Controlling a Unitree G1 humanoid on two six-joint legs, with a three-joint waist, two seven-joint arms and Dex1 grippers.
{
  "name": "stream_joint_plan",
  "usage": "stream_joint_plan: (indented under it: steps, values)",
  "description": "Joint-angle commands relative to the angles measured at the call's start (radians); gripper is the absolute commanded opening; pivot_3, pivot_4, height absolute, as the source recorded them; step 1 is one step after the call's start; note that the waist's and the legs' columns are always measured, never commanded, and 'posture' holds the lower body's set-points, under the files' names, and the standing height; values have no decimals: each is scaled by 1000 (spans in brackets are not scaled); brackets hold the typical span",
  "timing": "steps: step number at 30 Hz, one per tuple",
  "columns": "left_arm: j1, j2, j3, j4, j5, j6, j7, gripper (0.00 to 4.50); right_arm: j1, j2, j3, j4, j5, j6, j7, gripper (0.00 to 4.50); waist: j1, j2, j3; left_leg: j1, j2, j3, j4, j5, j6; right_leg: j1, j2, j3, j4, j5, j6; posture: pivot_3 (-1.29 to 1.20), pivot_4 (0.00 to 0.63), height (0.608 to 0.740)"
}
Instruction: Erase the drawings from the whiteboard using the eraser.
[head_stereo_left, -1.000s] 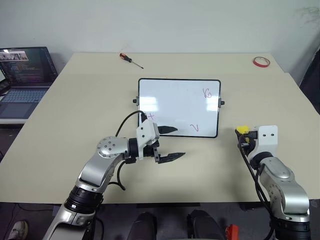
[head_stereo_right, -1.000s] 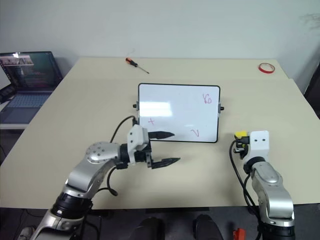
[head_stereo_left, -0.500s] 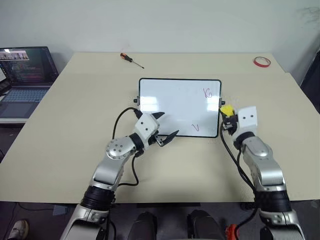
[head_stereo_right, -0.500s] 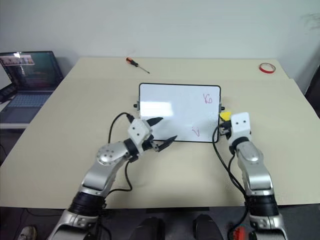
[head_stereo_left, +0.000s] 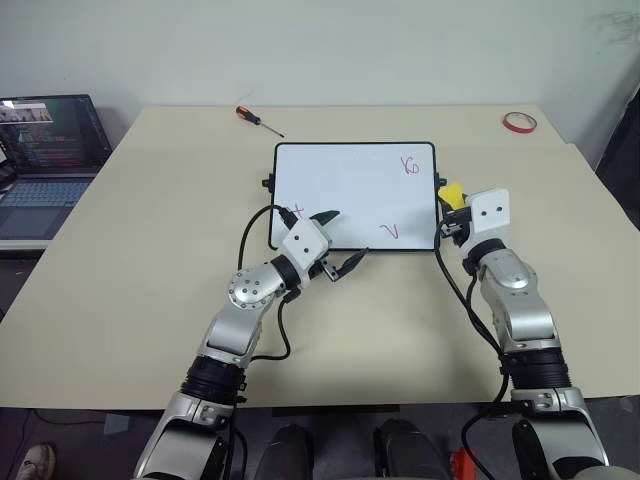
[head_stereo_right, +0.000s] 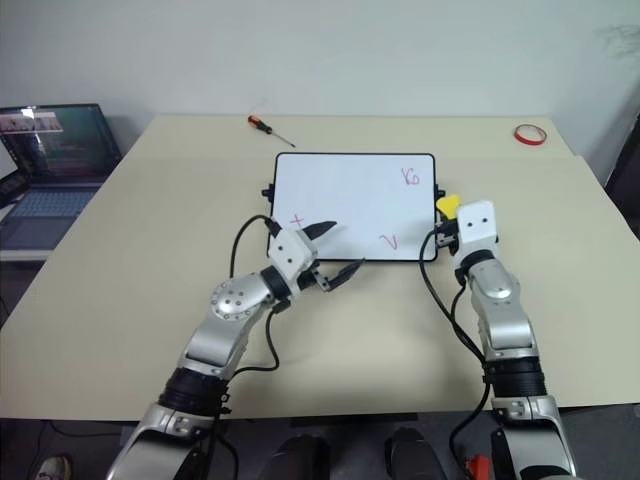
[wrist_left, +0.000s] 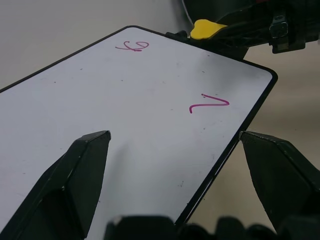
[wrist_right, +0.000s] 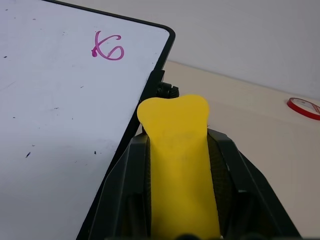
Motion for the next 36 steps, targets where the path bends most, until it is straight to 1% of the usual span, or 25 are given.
stream_joint_plan:
  steps: [1, 8, 16, 19, 28, 32, 36]
  values:
    - [-17, 2, 6, -26, -1, -21, 4, 4500, -26, 4, -1, -22, -2, -29, 2, 1159, 0, 0, 0, 0, 0, 0, 0, 0, 0, 0, 0, 0, 0, 0, 0, 0, 150, 740]
    - [-19, 14, 15, -33, -2, -18, 0, 4500, 37, 24, -4, -83, 5, 15, -12, 1159, 0, 0, 0, 0, 0, 0, 0, 0, 0, 0, 0, 0, 0, 0, 0, 0, 150, 740]
    - [-7, 33, 21, -58, -10, -7, -6, 4500, 171, 38, -4, -250, 6, 94, -20, 1159, 2, 0, 0, 0, 0, 0, 0, 0, 0, 0, 0, 0, 1, 0, 0, 0, 150, 740]
    - [9, 38, 14, -73, -12, -1, -10, 4500, 198, 43, -6, -291, 4, 118, -26, 1159, 2, 0, 0, 0, 0, 0, 0, 0, 0, 0, 0, 0, 1, 0, 0, 0, 150, 740]
    - [60, 40, 1, -146, -19, 44, -24, 4500, 285, 24, -59, -407, 7, 196, -45, 1159, 8, 0, 0, 0, 0, 0, 0, 0, 0, 0, 0, 0, 0, 0, 0, 0, 150, 740]
    - [55, 36, 2, -139, -18, 48, -27, 4500, 302, 15, -71, -424, 6, 208, -43, 1159, 9, 0, 0, 0, 0, 0, 0, 0, 0, 0, 0, 0, 0, 0, 0, 0, 150, 740]
    - [45, 33, 2, -118, -15, 39, -29, 4500, 275, 21, -59, -409, -1, 200, -47, 1159, 8, 0, 0, 0, 0, 0, 0, 0, 0, 0, 0, 0, 0, 0, 0, 0, 150, 740]
